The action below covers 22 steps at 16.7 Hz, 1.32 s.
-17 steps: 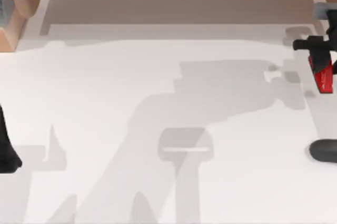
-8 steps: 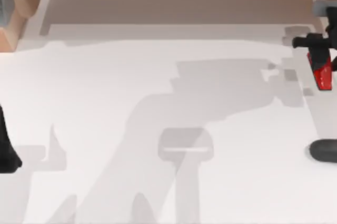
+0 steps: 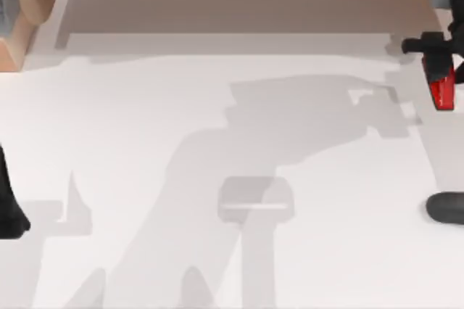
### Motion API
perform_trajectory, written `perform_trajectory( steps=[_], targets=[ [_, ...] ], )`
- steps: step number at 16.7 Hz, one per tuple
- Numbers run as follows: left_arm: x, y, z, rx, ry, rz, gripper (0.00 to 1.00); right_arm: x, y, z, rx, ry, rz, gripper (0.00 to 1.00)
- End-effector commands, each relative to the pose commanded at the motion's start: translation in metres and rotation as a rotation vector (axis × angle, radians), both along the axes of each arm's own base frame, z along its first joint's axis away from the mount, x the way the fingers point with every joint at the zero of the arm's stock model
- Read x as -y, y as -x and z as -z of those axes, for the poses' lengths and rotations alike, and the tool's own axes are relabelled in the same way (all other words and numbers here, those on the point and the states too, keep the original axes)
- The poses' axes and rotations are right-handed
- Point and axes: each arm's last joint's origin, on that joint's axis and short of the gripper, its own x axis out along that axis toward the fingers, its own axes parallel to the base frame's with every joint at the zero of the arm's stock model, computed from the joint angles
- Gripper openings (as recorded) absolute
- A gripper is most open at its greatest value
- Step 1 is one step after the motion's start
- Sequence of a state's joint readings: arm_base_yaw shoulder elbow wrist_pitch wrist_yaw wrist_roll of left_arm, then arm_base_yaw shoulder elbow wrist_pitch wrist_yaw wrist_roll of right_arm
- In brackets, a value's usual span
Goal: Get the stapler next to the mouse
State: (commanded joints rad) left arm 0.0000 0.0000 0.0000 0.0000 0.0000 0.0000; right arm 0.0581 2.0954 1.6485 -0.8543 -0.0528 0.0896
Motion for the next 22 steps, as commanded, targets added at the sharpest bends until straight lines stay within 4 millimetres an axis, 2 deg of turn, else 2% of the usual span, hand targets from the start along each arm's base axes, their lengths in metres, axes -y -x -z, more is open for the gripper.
perform_trajectory(
  steps=[7,11,15,20,22],
  targets=[
    [0.0,0.0,0.0,0.0,0.0,0.0,1.0,0.001,-0.003,0.004,0.018,-0.004,0.002,0.0],
    [0.0,0.0,0.0,0.0,0.0,0.0,1.0,0.002,-0.001,0.019,-0.019,-0.001,0.006,0.0],
    [0.0,0.0,0.0,0.0,0.0,0.0,1.0,0.002,0.004,0.045,-0.104,0.006,0.011,0.0],
    [0.0,0.0,0.0,0.0,0.0,0.0,1.0,0.003,0.004,0.046,-0.106,0.006,0.011,0.0],
    [0.0,0.0,0.0,0.0,0.0,0.0,1.0,0.003,0.004,0.046,-0.106,0.006,0.011,0.15]
  ],
)
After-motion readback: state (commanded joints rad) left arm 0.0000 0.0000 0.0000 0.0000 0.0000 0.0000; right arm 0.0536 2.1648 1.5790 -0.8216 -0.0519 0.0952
